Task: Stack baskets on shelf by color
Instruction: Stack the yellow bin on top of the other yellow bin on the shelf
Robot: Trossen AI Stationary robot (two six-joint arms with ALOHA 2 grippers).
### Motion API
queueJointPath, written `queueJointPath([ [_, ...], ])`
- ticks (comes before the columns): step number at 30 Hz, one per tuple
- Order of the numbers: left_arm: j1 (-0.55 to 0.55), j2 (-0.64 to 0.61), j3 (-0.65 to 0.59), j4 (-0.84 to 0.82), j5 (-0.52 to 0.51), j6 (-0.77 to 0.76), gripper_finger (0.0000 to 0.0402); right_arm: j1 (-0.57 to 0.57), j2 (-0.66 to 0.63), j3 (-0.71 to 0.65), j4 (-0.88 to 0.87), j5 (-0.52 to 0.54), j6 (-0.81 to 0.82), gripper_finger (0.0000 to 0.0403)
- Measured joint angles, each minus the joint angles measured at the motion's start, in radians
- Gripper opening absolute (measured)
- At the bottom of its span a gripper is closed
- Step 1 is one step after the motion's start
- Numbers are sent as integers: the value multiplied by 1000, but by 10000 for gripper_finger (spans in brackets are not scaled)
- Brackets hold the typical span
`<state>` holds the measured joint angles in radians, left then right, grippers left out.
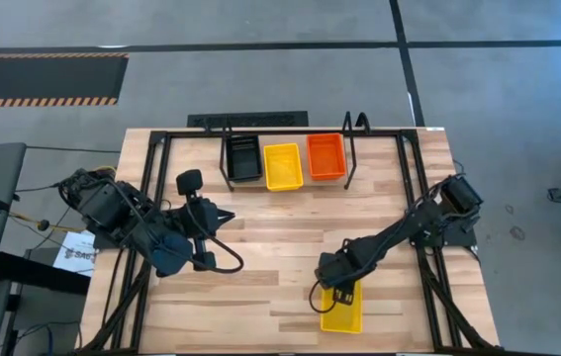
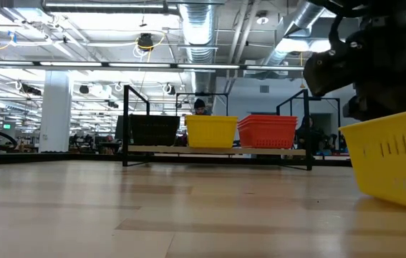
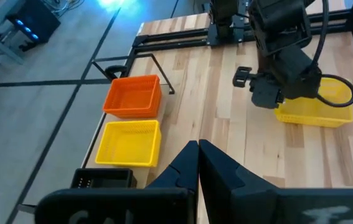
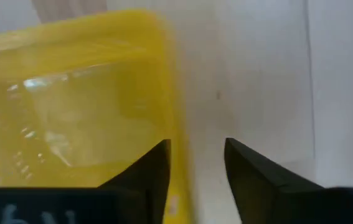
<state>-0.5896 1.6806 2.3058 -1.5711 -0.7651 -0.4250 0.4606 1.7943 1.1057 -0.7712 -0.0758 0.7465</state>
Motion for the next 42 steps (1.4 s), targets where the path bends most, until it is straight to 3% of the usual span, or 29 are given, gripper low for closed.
queueJointPath([
  [3,0,0,0,0,0,-6,0,-19,0,0,2,-2,-58,129],
  [7,0,0,0,0,0,-12,0,-48,0,0,1,-8,-136,34],
  [9,0,0,0,0,0,-25,0,-65,0,4,2,-12,-171,13],
  [20,0,5,0,0,3,-147,0,-216,-147,164,-103,42,-495,3],
  [24,0,7,0,0,5,-168,0,-326,-240,287,-197,126,-662,3],
  [28,0,7,0,0,5,-191,0,-483,-297,421,-234,130,-798,2],
  [34,0,7,0,0,6,-151,0,-722,-300,611,-240,24,-963,2],
  [42,2,7,0,0,-4,-106,0,-942,-175,872,-308,-171,-1073,1],
])
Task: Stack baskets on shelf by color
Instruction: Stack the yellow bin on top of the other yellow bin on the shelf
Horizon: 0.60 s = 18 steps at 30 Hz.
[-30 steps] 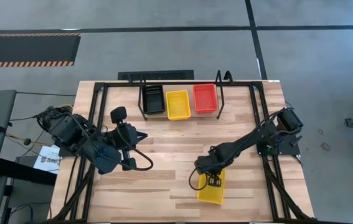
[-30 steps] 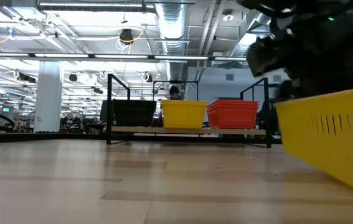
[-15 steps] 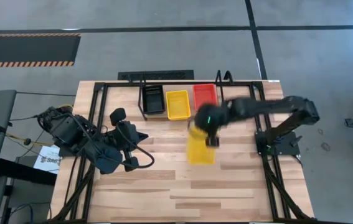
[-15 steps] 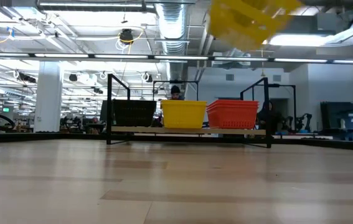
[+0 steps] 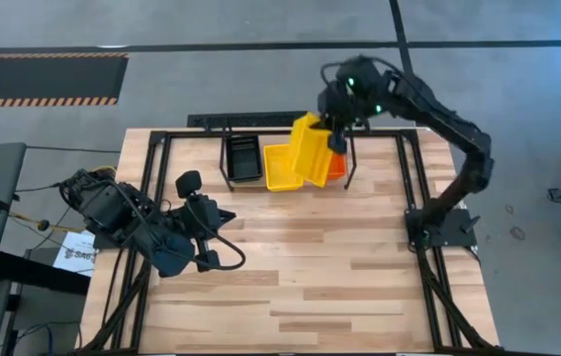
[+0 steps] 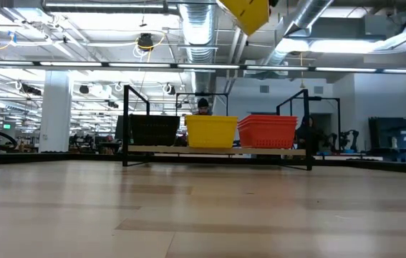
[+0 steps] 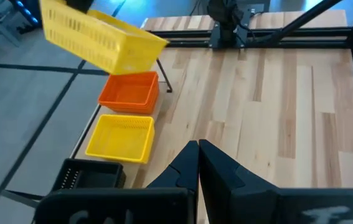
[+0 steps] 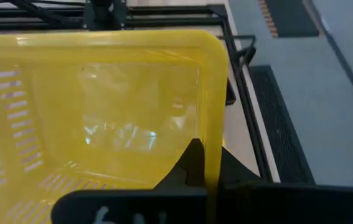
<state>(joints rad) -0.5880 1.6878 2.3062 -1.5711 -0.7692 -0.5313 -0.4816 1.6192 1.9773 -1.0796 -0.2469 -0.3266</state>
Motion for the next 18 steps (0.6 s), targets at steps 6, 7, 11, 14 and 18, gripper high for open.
queueJointPath([
  [6,1,0,0,0,-2,32,0,-54,172,222,-82,-95,-96,1],
  [7,1,0,0,0,-3,30,0,-58,204,262,-90,-114,-117,1],
  [11,1,0,0,0,-27,-16,0,-72,322,381,-153,-199,-197,1],
  [14,1,0,0,0,-56,-60,0,-86,346,349,-165,-249,-247,1],
  [18,1,0,0,0,-91,-104,0,-98,370,351,-206,-287,-285,1],
])
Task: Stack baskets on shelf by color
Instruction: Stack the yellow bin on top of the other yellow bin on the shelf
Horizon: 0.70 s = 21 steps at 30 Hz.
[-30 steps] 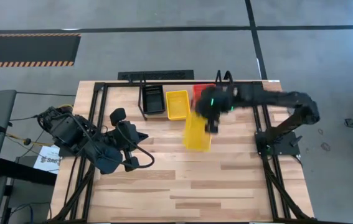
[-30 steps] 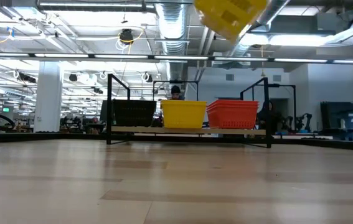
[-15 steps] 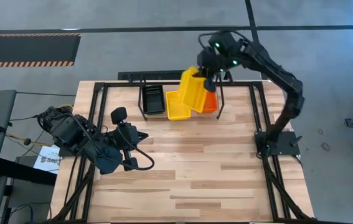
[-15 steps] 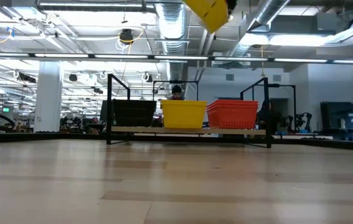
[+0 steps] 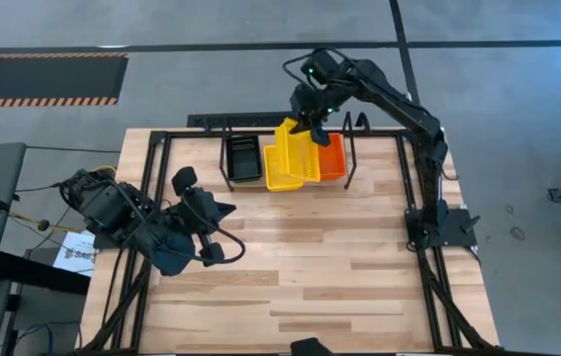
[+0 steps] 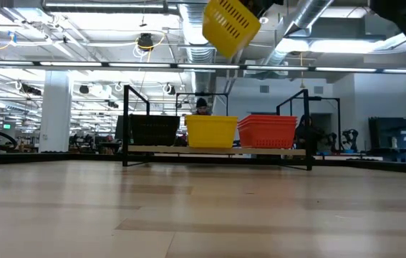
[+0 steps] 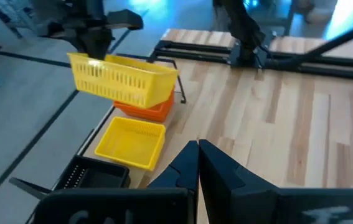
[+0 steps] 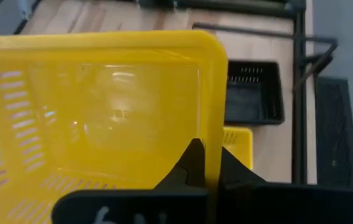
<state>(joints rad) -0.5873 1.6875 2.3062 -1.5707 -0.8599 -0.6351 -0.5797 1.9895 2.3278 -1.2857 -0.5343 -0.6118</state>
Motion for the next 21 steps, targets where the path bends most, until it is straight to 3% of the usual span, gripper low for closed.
queueJointPath([
  [7,0,0,0,0,-58,-41,0,-46,-11,1,8,-96,-37,1],
  [21,0,-1,0,0,-70,-31,0,-11,45,1,39,-69,9,1],
])
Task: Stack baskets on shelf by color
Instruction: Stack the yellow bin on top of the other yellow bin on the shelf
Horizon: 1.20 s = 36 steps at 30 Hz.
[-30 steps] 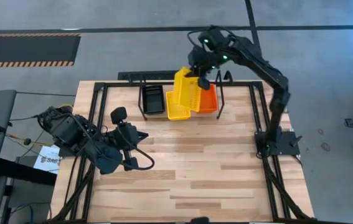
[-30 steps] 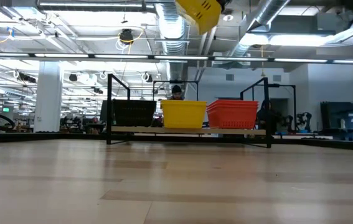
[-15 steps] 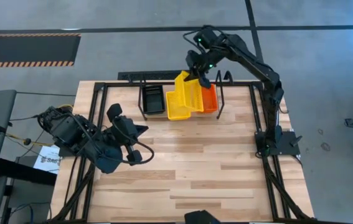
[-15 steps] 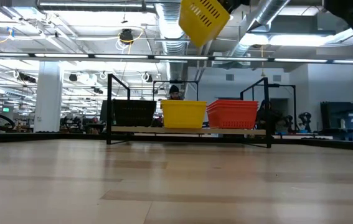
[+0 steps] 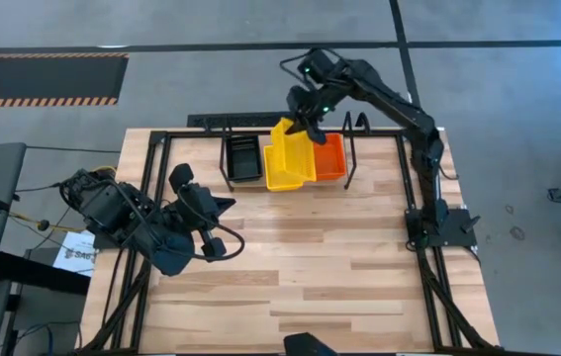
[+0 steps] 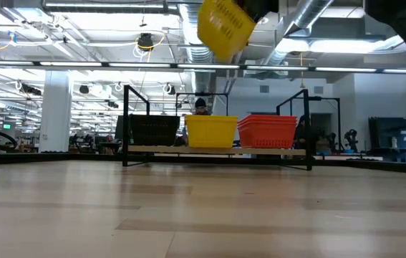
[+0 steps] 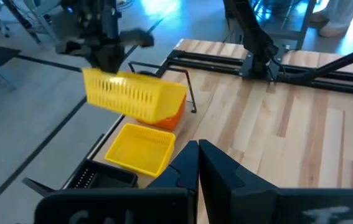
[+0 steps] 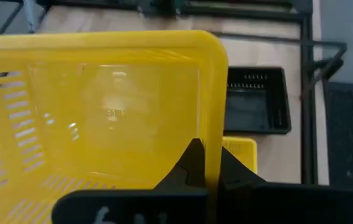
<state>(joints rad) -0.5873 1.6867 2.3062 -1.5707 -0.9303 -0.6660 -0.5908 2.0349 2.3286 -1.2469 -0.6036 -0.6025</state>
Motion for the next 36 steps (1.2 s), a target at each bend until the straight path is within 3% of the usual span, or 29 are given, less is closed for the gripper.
queueJointPath([
  [7,0,0,0,0,3,7,0,21,117,0,-6,182,-5,1],
  [18,0,0,0,0,35,7,0,28,225,0,4,349,7,1],
  [36,0,0,0,0,36,5,0,-43,242,0,-2,437,-53,1],
])
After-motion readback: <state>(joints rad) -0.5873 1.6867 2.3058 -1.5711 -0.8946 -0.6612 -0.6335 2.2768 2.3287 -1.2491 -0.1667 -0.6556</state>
